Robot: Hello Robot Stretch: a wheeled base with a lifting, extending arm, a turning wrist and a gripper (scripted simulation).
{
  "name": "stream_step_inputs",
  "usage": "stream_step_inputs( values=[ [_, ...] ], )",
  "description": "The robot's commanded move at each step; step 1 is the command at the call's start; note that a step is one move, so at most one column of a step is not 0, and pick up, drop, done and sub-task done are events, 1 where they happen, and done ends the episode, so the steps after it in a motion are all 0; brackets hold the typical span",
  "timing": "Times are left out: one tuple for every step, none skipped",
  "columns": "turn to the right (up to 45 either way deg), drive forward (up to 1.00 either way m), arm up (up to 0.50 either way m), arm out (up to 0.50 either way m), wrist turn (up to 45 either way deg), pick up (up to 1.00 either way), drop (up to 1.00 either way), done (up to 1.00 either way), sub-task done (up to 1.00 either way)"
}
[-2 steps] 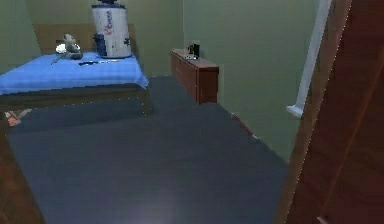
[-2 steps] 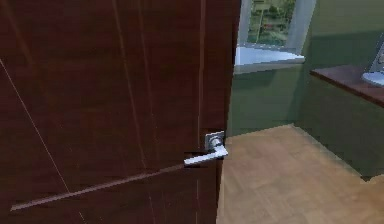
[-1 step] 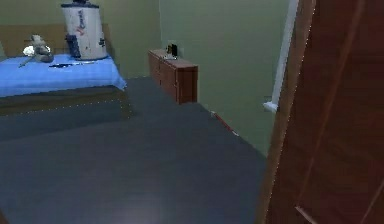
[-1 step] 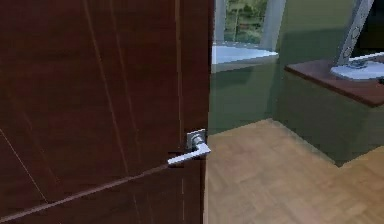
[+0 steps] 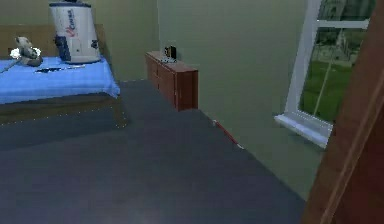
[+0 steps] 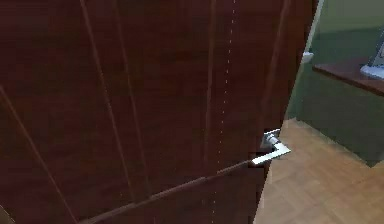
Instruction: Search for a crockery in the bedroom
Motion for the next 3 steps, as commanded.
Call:
stream_step_inputs(
  values=[
    [-18.0, 0.00, 0.00, 0.00, 0.0, 0.00, 0.00, 0.00, 0.00],
    [0.0, 0.30, 0.00, 0.00, 0.0, 0.00, 0.00, 0.00, 0.00],
    [-45.0, 0.00, 0.00, 0.00, 0.0, 0.00, 0.00, 0.00, 0.00]
  ],
)
